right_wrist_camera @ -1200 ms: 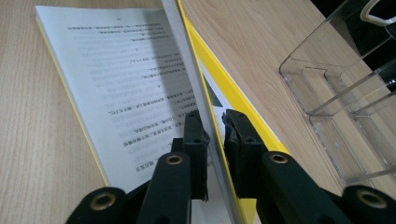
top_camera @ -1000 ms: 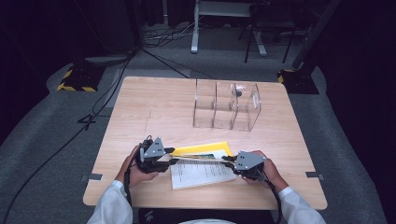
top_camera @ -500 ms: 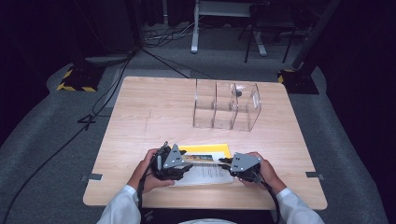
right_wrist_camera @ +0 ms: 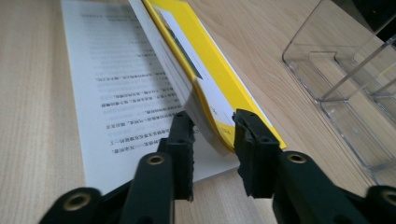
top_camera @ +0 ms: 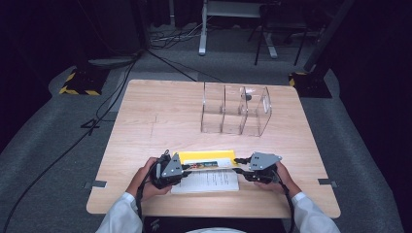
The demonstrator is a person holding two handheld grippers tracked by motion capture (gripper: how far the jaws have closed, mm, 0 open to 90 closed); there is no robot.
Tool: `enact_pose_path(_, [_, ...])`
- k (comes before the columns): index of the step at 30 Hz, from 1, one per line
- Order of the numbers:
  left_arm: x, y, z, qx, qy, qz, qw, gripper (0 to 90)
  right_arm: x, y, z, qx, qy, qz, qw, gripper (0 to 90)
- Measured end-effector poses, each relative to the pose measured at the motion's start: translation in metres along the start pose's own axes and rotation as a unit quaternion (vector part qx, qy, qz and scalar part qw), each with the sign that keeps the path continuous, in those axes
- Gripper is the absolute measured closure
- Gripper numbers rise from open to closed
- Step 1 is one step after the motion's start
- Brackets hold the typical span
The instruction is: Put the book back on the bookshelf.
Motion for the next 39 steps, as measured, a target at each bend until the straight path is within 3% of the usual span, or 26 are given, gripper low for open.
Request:
enact_pose_path(7, [-0.006,-0.006,0.001,0.006,-0.02,0.004,0.9998,72.4,-0.004,-0.004,0.006,0.01,-0.037,-0.014,0.9992,80.0])
enact_pose_path(12, [-0.007,-0.007,0.003,-0.007,-0.02,0.015,0.9997,64.5,-0.011,-0.005,0.014,0.02,-0.049,0.003,0.9986,82.2])
enact_pose_path(15, [-0.001,-0.004,0.011,-0.019,-0.013,0.02,0.9995,57.6,-0.02,-0.005,0.019,0.014,-0.07,0.003,0.9975,83.1])
enact_pose_path(25, [0.024,0.015,0.037,-0.032,0.0,0.021,0.9993,45.9,-0.034,-0.004,0.033,0.015,-0.085,0.008,0.9963,84.2])
enact_pose_path(29, [0.028,0.023,0.04,-0.047,0.003,0.044,0.9979,42.7,-0.036,-0.003,0.036,0.017,-0.086,0.007,0.9961,84.2])
enact_pose_path(30, [0.028,0.024,0.04,-0.048,0.008,0.047,0.9977,43.5,-0.037,-0.003,0.036,0.017,-0.085,0.007,0.9962,84.2])
enact_pose_path(32, [0.028,0.023,0.04,-0.047,0.01,0.054,0.9974,62.4,-0.037,-0.003,0.037,0.016,-0.084,0.007,0.9964,83.9])
enact_pose_path(34, [0.029,0.023,0.038,-0.049,0.018,0.049,0.9974,70.2,-0.037,-0.003,0.037,0.016,-0.084,0.001,0.9963,83.3])
enact_pose_path(35, [0.031,0.023,0.038,-0.048,0.031,0.04,0.9976,75.6,-0.037,-0.003,0.038,0.018,-0.083,-0.001,0.9964,82.3])
enact_pose_path(37, [0.031,0.022,0.038,-0.048,0.039,0.044,0.9971,79.8,-0.036,-0.003,0.038,0.021,-0.078,-0.003,0.9967,81.3])
enact_pose_path(39, [0.03,0.02,0.037,-0.038,0.041,0.047,0.9974,81.2,-0.033,-0.005,0.04,0.038,-0.054,0.0,0.9979,77.1])
Point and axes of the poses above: each handheld gripper's, and its own axes: y roughly forward along the jaws, z roughly out of its top, x roughly to its right, the point moved 5 cm from there along y, roughly forward along the jaws
